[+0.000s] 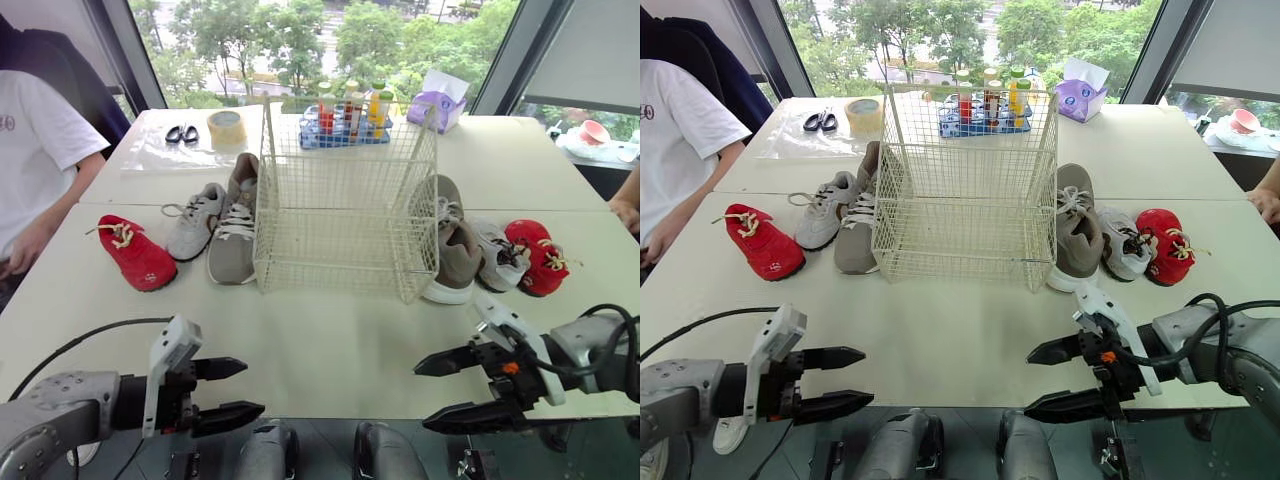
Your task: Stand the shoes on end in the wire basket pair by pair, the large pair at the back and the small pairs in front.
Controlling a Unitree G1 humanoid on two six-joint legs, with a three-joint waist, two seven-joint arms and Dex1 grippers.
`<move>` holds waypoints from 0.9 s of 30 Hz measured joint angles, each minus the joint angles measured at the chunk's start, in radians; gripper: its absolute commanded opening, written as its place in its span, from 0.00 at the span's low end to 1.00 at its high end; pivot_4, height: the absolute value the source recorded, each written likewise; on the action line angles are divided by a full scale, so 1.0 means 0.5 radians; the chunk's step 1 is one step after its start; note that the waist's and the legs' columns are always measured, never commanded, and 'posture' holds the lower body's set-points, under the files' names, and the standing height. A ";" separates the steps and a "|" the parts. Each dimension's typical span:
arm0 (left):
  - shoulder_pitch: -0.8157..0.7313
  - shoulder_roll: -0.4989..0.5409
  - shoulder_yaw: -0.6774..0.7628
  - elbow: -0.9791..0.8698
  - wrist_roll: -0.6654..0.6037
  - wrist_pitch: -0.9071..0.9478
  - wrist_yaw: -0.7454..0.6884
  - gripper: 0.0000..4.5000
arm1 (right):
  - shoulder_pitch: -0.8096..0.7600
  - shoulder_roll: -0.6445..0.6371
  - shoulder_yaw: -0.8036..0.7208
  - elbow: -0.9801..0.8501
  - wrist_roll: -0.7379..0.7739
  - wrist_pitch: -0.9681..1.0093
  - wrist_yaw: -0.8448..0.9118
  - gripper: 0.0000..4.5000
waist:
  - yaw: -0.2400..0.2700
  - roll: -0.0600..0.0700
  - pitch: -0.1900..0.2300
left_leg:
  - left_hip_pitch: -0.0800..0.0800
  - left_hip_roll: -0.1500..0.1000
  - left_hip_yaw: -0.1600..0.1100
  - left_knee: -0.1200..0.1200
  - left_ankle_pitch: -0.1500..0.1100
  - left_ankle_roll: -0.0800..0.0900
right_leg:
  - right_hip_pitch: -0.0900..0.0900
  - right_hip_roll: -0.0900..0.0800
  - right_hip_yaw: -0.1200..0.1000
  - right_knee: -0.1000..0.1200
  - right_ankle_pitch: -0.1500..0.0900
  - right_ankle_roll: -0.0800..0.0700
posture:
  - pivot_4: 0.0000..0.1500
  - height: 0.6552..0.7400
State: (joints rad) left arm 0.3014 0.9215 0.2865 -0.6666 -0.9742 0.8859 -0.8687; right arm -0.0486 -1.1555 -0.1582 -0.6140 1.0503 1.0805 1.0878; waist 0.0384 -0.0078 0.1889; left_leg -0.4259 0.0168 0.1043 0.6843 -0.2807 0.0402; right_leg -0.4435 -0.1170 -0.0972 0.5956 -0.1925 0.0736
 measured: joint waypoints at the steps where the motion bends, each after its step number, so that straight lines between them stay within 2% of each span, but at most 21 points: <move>1: 0.000 0.006 -0.001 0.000 0.002 0.002 -0.001 1.00 | -0.007 0.001 0.003 0.000 0.008 0.007 -0.008 0.98 | 0.000 0.000 0.000 | 0.000 0.000 0.000 0.000 0.000 0.000 | 0.000 0.000 0.000 0.000 0.000 0.000 | 1.00 1.00; 8: -0.019 0.007 0.002 0.001 -0.021 0.048 0.016 1.00 | -0.154 0.053 0.134 0.024 -0.004 0.014 -0.067 0.98 | 0.001 0.000 0.000 | 0.000 0.000 0.000 0.000 0.000 0.000 | 0.000 0.000 0.000 0.000 0.000 0.000 | 1.00 1.00; 21: -0.071 -0.005 0.011 -0.002 -0.077 0.086 0.127 1.00 | -0.176 0.074 0.198 0.067 -0.154 -0.067 -0.081 0.98 | 0.001 0.000 0.000 | 0.000 -0.001 0.001 0.000 0.000 0.000 | 0.000 0.000 0.000 0.000 0.000 0.000 | 1.00 1.00; 24: -0.001 0.052 0.136 0.042 -0.079 0.089 0.079 1.00 | -0.184 -0.067 -0.005 0.121 -0.056 0.003 0.013 0.98 | 0.001 0.002 0.002 | -0.001 -0.001 0.001 0.000 0.000 0.000 | -0.001 0.000 0.000 0.000 0.000 0.000 | 1.00 1.00; 27: -0.048 0.166 0.356 0.138 -0.157 0.134 -0.007 1.00 | -0.383 -0.263 -0.248 0.212 0.082 0.070 0.147 0.98 | -0.002 0.003 0.002 | 0.001 0.001 0.000 0.000 0.000 -0.001 | -0.005 0.000 0.000 0.000 0.000 0.000 | 1.00 1.00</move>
State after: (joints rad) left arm 0.2776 1.0046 0.4645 -0.5977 -1.0529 0.9528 -0.8723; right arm -0.2400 -1.2872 -0.2822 -0.5078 1.0912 1.1155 1.1610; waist 0.0375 -0.0063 0.1898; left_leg -0.4253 0.0170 0.1043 0.6844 -0.2808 0.0399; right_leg -0.4458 -0.1168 -0.0974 0.5957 -0.1925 0.0736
